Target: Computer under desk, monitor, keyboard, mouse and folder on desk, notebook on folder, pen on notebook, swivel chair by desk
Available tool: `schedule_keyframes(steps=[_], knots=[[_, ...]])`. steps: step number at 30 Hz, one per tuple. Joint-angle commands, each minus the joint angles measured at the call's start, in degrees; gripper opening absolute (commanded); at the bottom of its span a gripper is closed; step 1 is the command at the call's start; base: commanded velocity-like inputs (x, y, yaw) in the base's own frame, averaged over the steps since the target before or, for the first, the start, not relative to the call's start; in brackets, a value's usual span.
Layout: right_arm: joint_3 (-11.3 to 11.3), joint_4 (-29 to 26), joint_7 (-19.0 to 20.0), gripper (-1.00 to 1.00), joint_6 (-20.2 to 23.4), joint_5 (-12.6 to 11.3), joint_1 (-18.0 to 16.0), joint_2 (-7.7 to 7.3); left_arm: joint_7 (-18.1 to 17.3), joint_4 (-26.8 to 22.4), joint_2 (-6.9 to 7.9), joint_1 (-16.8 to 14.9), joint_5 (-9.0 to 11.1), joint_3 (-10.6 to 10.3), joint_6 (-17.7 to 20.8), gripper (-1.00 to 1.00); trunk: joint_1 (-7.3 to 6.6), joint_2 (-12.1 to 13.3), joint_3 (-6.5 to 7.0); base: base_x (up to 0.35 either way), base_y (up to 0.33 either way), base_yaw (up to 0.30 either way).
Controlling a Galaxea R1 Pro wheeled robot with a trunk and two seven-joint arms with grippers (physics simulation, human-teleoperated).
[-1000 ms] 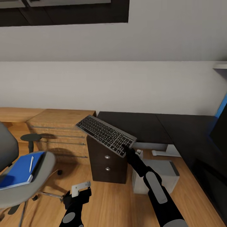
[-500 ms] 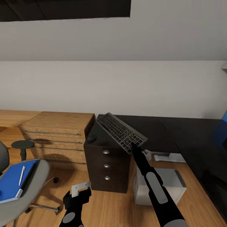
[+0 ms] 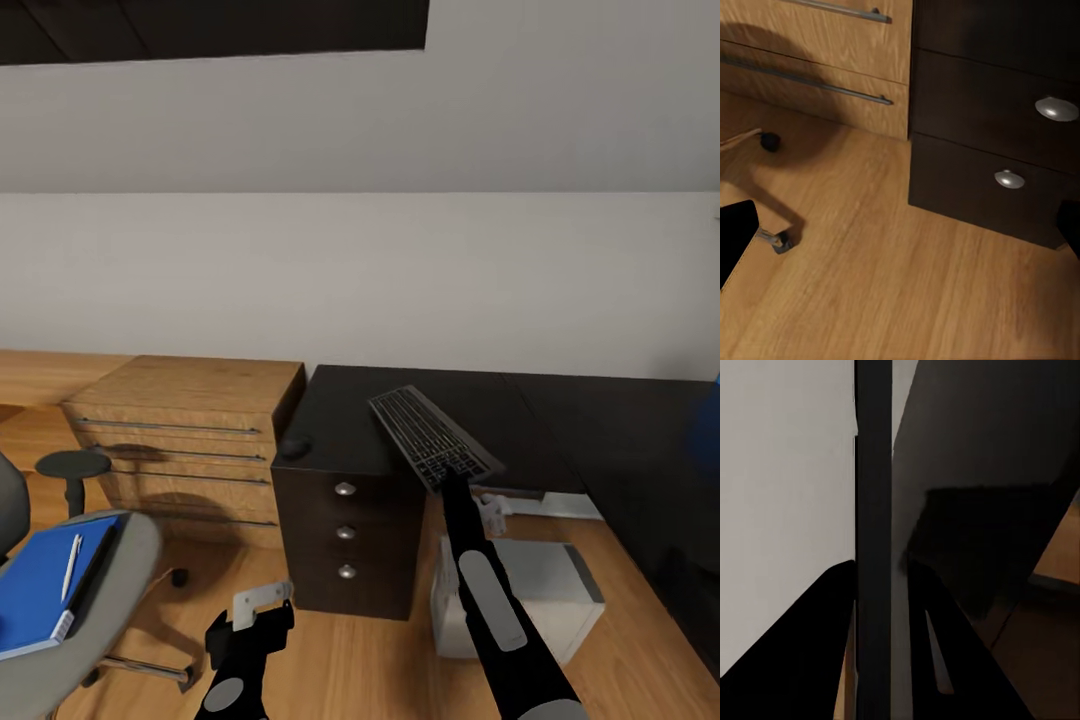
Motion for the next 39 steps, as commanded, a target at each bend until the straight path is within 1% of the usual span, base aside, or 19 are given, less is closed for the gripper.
schedule_keyframes(steps=[1,3,6,7,11,14,16,17,18,19,21,23,28,34,39], knots=[[0.2,0.3,-0.2,-1.0,-0.4,-0.2,0.0,0.3,0.3,-0.1,0.02,0.0,0.4,-0.1,0.2,1.0,0.02,0.0,-0.05,0.097,0.295,0.0],[0.4,0.5,0.0,-1.0,-0.3,-0.3,0.2,0.57,0.3,-0.1,0.02,0.0,0.4,-0.2,0.2,1.0,0.02,0.0,-0.05,0.051,0.313,0.0],[1.7,0.5,0.1,-1.0,-0.2,-0.3,0.3,0.71,0.2,-0.1,0.02,0.0,0.4,-0.2,0.3,1.0,0.02,0.0,-0.05,-0.017,0.326,0.0],[3.2,0.6,0.3,-1.0,-0.2,-0.4,0.3,0.75,0.2,-0.1,0.02,0.0,0.4,-0.2,0.3,1.0,0.02,0.0,-0.05,-0.105,0.323,0.0],[3.7,0.4,0.4,-1.0,-0.2,-0.4,0.3,0.76,0.1,-0.1,0.02,0.0,0.4,-0.2,0.3,1.0,0.02,0.0,-0.05,-0.167,0.288,0.0],[3.6,0.4,0.4,-1.0,-0.2,-0.5,0.3,0.7,0.2,-0.1,0.02,0.0,0.5,-0.8,0.3,1.0,0.02,0.0,-0.05,-0.24,0.233,0.0],[3.5,0.4,0.4,-1.0,-0.2,-1.2,0.3,0.65,0.2,-0.1,0.02,0.0,0.4,-1.5,0.3,1.0,0.02,0.0,-0.05,-0.236,0.194,0.0],[3.5,0.4,0.4,-1.0,-0.3,-2.1,0.3,0.58,0.3,-0.1,0.02,0.0,0.4,-1.7,0.3,1.0,0.02,0.0,-0.05,-0.167,0.119,0.0],[3.4,0.4,0.3,-1.0,-0.3,-3.9,0.3,0.48,0.3,-0.1,0.02,0.0,0.4,-2.0,0.3,1.0,0.02,0.0,-0.05,-0.085,0.061,0.0],[3.4,0.4,0.3,-1.0,-0.3,-4.6,0.3,0.45,0.3,-0.1,0.02,0.0,0.4,-2.0,0.3,1.0,0.02,0.0,-0.05,-0.068,0.049,0.0],[3.3,0.4,0.2,-1.0,-0.4,-6.7,0.3,0.37,0.4,-0.1,0.02,0.0,0.4,-2.1,0.3,1.0,0.02,0.0,-0.05,-0.036,0.026,0.0],[3.3,0.5,0.2,-1.0,-0.4,-7.6,0.3,0.34,0.4,-0.1,0.02,0.0,0.4,-2.2,0.3,1.0,0.02,0.0,-0.05,-0.015,0.011,-0.009],[3.4,0.5,0.3,-1.0,-0.4,-8.4,0.3,0.32,0.4,-0.1,0.02,0.0,0.4,-2.2,0.3,1.0,0.02,0.0,-0.13,-0.004,0.02,-0.125],[3.4,0.6,0.3,-1.0,-0.4,-8.5,0.3,0.32,0.4,-0.1,0.02,0.0,0.4,-2.2,0.3,1.0,0.02,0.0,-0.35,0.054,0.211,-0.209],[3.3,0.6,0.3,-1.0,-0.4,-8.5,0.3,0.32,0.3,-0.1,0.02,0.0,0.5,-2.3,0.3,1.0,0.02,0.0,-0.55,0.027,0.025,-0.224]])
